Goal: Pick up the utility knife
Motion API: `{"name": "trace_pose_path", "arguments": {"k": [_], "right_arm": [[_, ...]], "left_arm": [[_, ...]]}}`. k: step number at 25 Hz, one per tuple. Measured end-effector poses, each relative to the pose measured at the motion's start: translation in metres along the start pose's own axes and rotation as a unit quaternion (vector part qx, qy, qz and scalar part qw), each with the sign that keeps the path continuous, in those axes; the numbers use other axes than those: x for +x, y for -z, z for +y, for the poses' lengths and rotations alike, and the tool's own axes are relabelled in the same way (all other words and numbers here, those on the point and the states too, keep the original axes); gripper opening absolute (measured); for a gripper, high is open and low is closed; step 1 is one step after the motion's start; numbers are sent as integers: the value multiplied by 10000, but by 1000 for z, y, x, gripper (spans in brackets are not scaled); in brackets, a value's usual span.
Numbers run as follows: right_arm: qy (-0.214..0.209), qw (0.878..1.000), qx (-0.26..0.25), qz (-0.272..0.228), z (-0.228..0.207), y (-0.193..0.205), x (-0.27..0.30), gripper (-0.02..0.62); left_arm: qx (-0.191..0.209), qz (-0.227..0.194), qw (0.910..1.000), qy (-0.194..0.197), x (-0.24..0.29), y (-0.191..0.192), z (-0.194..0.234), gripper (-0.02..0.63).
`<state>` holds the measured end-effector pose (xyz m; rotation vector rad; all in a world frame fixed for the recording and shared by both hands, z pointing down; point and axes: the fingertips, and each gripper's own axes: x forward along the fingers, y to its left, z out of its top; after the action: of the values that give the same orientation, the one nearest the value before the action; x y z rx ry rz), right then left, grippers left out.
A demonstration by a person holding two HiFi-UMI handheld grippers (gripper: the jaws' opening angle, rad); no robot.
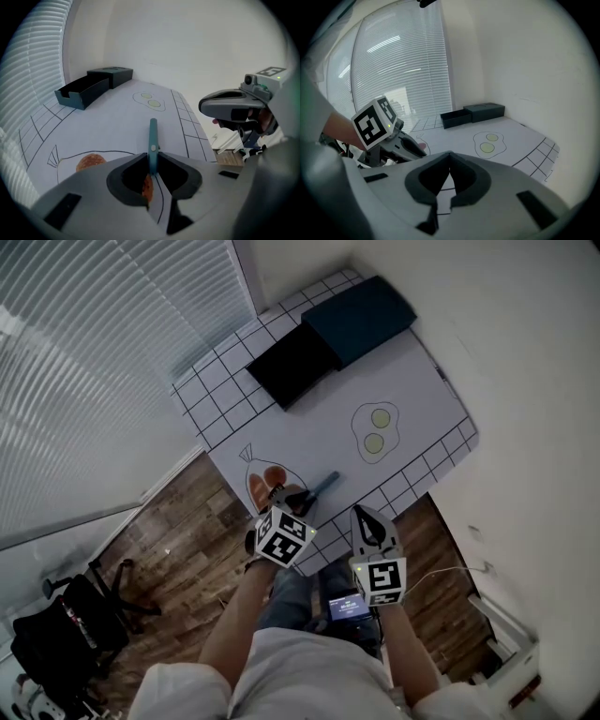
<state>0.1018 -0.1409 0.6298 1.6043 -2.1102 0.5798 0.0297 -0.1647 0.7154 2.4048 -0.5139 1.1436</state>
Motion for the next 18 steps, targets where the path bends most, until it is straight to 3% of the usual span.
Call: {"name": "trace_pose_path", "arguments": {"k": [6,13,18], "right_arm": [[44,10000,12,-72,-7,-3,-3,6],[134,9998,55,-149,-16,-5,-7,6],[175,9996,-29,-198,-25,-12,-9,6]], "left_arm": [[132,21,9999,17,-3,-2,0,75],[-56,-448,9989,82,-16,-20,-2,74],[-165,-1048,9944,9,-39,-43,-1,74]]}}
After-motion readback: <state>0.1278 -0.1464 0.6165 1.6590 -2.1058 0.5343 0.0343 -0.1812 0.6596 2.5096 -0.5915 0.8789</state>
